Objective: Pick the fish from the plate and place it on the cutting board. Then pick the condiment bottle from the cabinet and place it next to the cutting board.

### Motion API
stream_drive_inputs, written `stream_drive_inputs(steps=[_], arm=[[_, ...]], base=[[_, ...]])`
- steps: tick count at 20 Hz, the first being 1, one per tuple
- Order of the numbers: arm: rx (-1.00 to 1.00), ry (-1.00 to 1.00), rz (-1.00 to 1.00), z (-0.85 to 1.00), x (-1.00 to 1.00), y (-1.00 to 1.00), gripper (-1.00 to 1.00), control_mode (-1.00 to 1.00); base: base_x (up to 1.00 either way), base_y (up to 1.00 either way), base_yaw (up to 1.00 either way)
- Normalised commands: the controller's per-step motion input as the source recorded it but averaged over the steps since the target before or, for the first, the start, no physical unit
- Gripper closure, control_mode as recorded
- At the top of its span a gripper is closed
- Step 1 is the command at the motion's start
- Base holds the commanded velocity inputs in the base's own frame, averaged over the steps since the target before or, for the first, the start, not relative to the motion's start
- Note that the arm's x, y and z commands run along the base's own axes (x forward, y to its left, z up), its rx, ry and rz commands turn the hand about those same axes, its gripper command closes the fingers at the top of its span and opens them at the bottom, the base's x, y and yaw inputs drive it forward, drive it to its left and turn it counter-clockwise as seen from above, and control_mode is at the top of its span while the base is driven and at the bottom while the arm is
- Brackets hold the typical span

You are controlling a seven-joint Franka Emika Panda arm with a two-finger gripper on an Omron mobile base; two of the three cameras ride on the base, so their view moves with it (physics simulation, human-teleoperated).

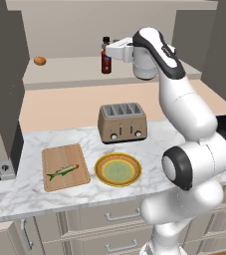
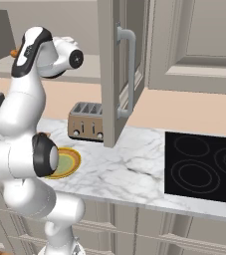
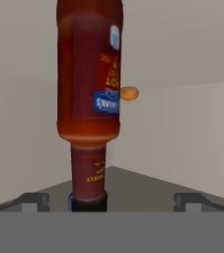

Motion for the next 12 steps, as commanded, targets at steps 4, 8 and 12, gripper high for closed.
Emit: stream_drive_inputs(steps=[4, 8, 12], arm=[[0.0, 0.0, 0.0, -0.07, 0.14, 0.01, -1.0, -1.0], [0.0, 0.0, 0.0, -0.07, 0.15, 0.0, -1.0, -1.0], [0.0, 0.0, 0.0, -0.01, 0.13, 0.01, -1.0, -1.0]], base=[[0.0, 0.0, 0.0], [0.0, 0.0, 0.0], [0.0, 0.0, 0.0]])
